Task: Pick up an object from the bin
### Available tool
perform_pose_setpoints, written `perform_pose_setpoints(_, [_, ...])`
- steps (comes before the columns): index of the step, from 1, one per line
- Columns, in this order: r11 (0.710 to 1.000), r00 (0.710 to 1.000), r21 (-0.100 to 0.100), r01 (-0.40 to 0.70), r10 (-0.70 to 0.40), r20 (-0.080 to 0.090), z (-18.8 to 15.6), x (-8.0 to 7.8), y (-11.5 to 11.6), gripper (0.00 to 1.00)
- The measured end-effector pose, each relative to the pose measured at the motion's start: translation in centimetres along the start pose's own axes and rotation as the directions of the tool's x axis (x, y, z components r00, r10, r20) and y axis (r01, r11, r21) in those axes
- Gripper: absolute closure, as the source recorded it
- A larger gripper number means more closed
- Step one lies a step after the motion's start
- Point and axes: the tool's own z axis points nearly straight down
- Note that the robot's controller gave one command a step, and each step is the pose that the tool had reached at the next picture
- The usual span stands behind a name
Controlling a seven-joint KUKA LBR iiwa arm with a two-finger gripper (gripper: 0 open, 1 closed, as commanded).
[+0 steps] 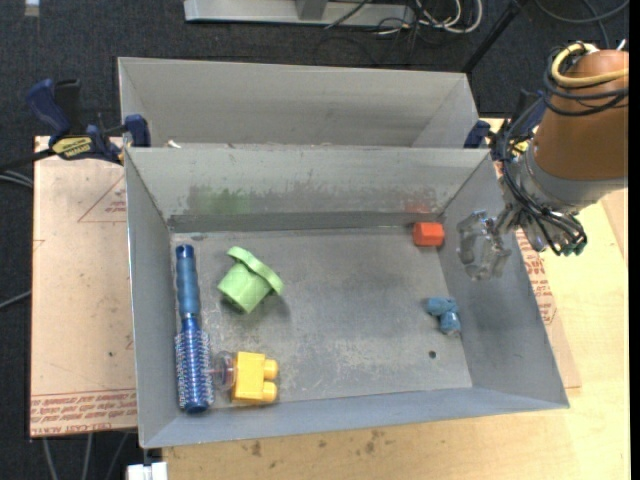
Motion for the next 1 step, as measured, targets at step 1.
perform_pose_setpoints(1, [1.000, 1.000, -0.004, -0.001, 0.001, -0.008, 0.52, 0.19, 0.05, 0.00])
